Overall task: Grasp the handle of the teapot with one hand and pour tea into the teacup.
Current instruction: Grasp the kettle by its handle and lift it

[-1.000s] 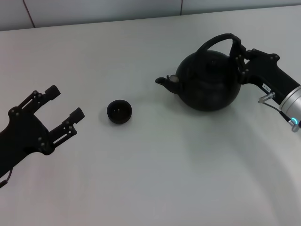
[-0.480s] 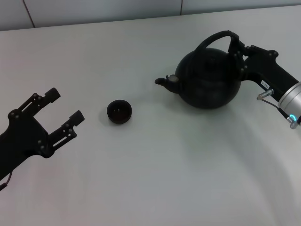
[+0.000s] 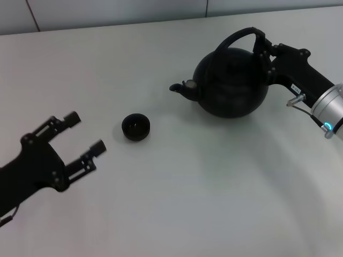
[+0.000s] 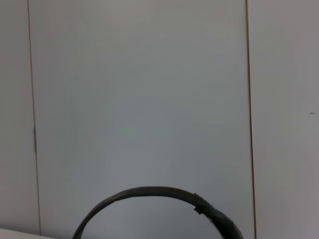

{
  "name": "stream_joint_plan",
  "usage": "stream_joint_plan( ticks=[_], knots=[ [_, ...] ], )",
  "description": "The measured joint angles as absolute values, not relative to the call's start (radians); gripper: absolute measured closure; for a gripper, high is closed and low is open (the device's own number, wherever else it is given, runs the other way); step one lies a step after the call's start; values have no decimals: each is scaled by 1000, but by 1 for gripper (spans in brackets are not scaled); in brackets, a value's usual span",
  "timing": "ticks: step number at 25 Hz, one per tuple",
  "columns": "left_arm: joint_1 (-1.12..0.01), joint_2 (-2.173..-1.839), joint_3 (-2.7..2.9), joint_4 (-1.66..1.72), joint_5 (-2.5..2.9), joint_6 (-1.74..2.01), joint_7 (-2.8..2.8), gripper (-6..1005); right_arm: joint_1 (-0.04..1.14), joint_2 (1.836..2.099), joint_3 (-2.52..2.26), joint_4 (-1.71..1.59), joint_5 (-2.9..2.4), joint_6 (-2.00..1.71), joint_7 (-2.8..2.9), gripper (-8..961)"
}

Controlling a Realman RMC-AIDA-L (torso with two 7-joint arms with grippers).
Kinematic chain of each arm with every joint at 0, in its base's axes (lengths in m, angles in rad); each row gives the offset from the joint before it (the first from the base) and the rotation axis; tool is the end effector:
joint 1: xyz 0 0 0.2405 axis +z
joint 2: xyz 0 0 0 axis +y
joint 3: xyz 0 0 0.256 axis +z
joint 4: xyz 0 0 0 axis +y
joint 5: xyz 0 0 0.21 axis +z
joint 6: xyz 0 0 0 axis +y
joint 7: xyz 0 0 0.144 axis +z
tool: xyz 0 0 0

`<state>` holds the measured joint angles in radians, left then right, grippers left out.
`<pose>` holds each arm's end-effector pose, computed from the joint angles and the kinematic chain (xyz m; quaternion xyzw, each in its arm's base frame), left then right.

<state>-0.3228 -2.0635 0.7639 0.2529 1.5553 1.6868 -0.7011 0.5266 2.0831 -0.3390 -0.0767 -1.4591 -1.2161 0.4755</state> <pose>-0.2980 0.2454 -0.0239 -0.8739 -0.1265 -0.3986 0.2478 0.3130 0.3418 -0.0217 -0.7870 0.2117 0.3138 0.4871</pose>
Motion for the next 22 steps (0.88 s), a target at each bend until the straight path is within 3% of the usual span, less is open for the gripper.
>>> stream_joint_plan(
  ticks=[22],
  knots=[
    [-259, -2037, 912, 620, 1662, 1678, -990, 218, 570, 2083, -380, -77, -1462, -1202, 476, 859]
  ],
)
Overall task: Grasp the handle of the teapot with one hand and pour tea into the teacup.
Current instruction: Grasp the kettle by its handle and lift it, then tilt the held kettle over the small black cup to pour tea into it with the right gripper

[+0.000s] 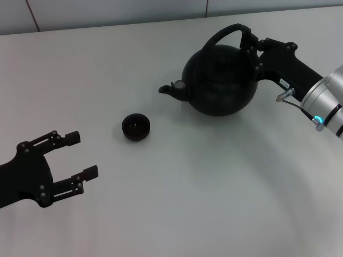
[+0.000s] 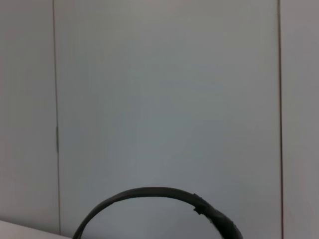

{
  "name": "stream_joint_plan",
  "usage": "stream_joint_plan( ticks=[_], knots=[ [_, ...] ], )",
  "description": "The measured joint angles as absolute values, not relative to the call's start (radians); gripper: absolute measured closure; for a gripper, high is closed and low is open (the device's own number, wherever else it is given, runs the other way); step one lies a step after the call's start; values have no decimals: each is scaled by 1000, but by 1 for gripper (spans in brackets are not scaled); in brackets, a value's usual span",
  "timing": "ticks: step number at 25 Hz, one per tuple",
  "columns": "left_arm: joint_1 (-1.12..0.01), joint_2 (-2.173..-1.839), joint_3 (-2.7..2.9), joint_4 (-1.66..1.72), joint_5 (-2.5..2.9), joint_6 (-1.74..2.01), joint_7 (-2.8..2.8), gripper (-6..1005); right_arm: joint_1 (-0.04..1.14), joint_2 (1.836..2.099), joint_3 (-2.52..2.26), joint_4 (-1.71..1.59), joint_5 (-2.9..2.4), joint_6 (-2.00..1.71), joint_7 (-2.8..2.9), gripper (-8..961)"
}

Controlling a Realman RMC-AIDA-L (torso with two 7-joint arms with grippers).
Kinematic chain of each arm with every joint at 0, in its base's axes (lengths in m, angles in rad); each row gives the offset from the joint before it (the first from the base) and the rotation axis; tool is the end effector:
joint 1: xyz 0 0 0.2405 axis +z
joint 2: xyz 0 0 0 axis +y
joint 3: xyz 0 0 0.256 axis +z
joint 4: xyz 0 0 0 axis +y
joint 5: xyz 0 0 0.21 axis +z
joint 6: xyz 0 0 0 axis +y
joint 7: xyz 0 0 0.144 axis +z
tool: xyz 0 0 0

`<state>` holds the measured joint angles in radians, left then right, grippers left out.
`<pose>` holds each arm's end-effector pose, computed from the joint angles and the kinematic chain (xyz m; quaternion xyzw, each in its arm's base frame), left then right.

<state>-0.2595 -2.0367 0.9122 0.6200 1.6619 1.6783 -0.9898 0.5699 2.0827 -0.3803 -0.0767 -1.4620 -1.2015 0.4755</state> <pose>-0.2994 0.2536 0.0062 -0.9314 -0.1079 -0.3058 0.1653 0.2978 0.3533 -0.0275 -0.8050 0.1903 0.3120 0.4674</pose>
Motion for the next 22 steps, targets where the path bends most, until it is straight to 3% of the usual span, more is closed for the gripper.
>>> stream_joint_plan(
  ticks=[22],
  knots=[
    [-257, -2028, 888, 663, 1688, 1653, -1012, 218, 621, 2082, -408, -102, -1485, -1186, 476, 859]
  ],
)
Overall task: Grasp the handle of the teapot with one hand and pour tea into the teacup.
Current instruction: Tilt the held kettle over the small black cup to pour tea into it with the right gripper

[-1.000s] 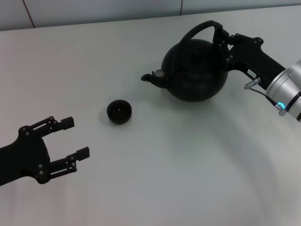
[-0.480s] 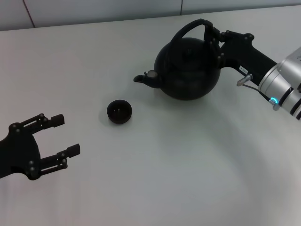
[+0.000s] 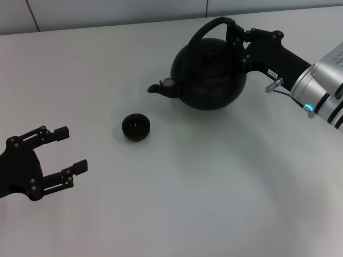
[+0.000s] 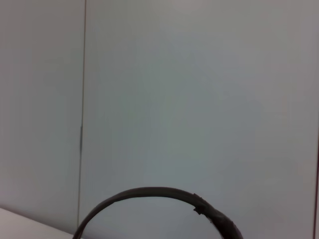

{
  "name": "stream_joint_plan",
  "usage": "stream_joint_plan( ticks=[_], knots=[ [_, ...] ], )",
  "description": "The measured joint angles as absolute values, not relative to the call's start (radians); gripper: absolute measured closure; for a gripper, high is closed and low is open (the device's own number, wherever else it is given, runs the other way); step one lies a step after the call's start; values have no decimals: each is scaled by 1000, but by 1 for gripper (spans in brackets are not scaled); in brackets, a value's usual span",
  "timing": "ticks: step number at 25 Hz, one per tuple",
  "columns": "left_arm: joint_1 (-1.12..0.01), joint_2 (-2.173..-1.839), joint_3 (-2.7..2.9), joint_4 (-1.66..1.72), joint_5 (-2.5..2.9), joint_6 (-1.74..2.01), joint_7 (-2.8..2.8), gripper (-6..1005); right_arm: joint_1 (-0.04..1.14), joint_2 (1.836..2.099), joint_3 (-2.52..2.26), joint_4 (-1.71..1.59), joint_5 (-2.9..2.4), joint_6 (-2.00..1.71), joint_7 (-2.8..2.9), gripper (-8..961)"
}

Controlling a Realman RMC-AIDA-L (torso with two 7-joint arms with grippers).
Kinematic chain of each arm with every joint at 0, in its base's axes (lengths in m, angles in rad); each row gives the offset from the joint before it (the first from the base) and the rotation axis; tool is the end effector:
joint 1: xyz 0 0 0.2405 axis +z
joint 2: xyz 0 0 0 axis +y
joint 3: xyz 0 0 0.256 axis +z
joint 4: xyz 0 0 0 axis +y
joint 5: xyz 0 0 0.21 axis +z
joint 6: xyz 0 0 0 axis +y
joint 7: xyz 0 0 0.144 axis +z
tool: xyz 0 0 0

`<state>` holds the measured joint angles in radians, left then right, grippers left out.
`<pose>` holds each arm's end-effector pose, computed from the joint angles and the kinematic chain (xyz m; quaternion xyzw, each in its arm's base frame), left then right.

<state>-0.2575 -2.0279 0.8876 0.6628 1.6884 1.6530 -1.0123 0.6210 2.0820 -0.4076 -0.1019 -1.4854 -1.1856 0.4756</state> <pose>-0.3044 0.2604 0.0164 -0.9354 -0.1070 -0.2832 0.1827 0.2803 0.3692 -0.0281 -0.8237 0.1542 0.3054 0.4522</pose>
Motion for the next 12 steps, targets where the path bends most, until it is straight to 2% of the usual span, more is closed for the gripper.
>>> stream_joint_plan(
  ticks=[12],
  knots=[
    [-258, -2030, 888, 663, 1688, 1626, -1014, 217, 632, 2081, -497, -161, -1488, -1186, 502, 859]
  ],
)
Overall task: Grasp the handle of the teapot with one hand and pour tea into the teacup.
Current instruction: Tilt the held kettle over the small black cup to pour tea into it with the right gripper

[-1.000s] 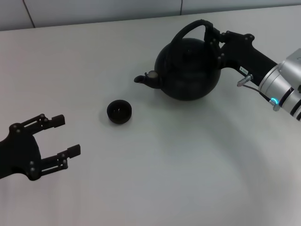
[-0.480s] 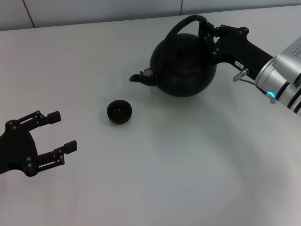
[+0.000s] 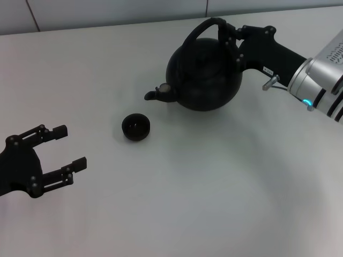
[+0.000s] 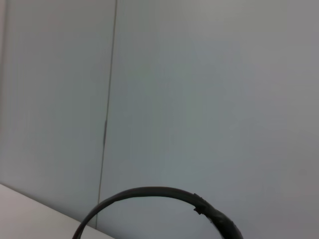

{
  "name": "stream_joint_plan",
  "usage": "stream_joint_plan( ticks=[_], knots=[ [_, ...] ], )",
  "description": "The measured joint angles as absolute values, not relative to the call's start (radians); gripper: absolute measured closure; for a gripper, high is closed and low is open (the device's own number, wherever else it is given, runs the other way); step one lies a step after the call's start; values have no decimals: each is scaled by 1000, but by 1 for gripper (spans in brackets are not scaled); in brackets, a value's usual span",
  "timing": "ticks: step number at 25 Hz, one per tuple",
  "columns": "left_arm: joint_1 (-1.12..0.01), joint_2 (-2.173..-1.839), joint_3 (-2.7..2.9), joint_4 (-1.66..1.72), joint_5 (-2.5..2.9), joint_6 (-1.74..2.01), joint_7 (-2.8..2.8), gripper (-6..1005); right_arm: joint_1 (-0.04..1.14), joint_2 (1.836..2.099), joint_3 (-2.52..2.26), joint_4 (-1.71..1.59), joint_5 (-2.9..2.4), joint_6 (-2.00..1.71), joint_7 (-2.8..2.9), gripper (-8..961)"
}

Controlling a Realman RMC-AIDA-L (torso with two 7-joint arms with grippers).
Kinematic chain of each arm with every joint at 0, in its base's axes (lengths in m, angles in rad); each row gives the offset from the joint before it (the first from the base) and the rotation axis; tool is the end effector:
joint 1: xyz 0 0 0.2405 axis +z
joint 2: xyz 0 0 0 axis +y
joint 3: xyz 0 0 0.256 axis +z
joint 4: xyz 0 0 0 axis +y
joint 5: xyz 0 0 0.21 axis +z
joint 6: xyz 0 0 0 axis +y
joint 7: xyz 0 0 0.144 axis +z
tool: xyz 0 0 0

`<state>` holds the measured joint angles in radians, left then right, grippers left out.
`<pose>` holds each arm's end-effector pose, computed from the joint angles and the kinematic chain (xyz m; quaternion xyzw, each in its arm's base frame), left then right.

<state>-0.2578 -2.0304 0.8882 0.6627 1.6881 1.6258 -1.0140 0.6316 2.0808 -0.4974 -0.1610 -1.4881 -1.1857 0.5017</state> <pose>-0.3065 0.2631 0.0152 -0.9349 -0.1125 -0.2765 0.1918 0.2721 0.3753 -0.0254 -0.8450 0.1173 0.2918 0.4326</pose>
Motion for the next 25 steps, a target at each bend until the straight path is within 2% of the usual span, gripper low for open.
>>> stream_joint_plan(
  ticks=[25],
  knots=[
    [-266, -2042, 888, 663, 1689, 1592, -1014, 218, 649, 2086, -640, -299, -1493, -1176, 490, 859]
  ],
)
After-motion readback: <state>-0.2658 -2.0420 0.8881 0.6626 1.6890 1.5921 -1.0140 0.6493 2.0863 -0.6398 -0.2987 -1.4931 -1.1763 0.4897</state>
